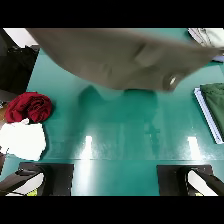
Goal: Fold the shirts.
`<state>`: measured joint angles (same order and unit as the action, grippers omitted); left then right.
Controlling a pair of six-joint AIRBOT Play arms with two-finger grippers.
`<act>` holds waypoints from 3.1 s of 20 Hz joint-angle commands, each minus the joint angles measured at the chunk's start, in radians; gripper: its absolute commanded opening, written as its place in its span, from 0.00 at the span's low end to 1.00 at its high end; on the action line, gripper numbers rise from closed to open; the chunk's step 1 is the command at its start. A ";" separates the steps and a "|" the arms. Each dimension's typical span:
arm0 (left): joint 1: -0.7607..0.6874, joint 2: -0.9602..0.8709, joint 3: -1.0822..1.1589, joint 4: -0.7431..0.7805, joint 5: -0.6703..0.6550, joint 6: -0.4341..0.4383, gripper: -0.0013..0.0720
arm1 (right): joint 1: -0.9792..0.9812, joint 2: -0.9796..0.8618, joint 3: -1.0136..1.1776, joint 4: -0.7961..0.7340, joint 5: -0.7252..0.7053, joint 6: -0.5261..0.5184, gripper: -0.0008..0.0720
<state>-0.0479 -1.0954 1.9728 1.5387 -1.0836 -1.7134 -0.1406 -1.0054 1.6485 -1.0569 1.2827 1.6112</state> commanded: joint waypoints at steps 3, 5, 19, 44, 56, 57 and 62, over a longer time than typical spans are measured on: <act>0.034 0.159 0.125 -0.111 0.221 -0.010 0.06 | -0.049 -0.073 0.483 -0.012 -0.063 -0.053 0.04; 0.034 0.224 0.124 -0.139 0.230 0.022 0.06 | -0.049 -0.012 0.469 -0.018 -0.145 -0.092 0.04; 0.034 0.201 -0.182 -0.409 -0.028 0.124 0.05 | -0.037 -0.035 0.399 -0.070 0.102 -0.009 0.04; 0.031 -0.572 -0.396 -0.410 0.180 0.281 0.06 | 0.109 -0.720 0.076 -0.293 0.011 -0.092 0.04; 0.038 -0.565 -0.568 -0.420 0.098 0.235 0.90 | 0.119 -0.615 -0.214 -0.224 -0.053 -0.026 0.54; 0.047 -0.565 -0.549 -0.420 0.053 0.219 0.90 | 0.111 -0.615 -0.184 -0.206 -0.010 -0.028 0.54; 0.160 -0.459 -0.526 -0.409 -0.200 0.283 0.65 | 0.060 -0.484 -0.177 -0.113 0.172 -0.192 0.53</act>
<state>0.0589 -1.6123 1.4487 1.1248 -1.1408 -1.4590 -0.0528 -1.5620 1.4853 -1.2369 1.3571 1.5032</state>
